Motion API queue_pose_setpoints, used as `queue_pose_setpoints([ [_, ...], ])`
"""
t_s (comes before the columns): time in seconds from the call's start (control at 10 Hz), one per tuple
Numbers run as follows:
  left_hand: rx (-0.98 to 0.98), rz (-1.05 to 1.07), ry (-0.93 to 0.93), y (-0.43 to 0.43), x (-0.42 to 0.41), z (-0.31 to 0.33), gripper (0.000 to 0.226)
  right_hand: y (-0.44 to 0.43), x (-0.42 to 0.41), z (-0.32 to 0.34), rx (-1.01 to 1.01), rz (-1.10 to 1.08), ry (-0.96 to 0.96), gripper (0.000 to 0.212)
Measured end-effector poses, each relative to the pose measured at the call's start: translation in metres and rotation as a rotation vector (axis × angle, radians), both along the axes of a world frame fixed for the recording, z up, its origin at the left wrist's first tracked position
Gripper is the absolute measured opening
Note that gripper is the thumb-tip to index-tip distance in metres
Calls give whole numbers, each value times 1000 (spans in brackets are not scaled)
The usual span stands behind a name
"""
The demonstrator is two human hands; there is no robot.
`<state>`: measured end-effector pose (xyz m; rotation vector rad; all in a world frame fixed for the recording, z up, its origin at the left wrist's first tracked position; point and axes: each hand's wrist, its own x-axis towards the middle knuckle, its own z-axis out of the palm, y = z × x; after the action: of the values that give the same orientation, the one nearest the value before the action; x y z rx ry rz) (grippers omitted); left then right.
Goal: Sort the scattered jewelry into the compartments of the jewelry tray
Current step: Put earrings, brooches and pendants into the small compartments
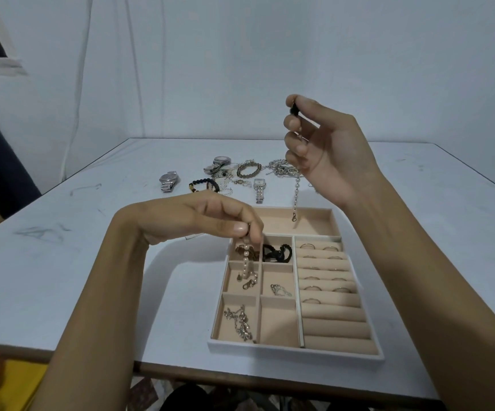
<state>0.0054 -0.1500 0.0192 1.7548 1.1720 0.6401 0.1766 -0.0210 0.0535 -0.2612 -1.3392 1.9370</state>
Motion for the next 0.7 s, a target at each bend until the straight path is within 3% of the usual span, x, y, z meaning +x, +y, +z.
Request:
queue_pose_setpoints([
  [0.7,-44,72,198,-2,6,-3,18,-3,12,11,-64,97,137,11],
])
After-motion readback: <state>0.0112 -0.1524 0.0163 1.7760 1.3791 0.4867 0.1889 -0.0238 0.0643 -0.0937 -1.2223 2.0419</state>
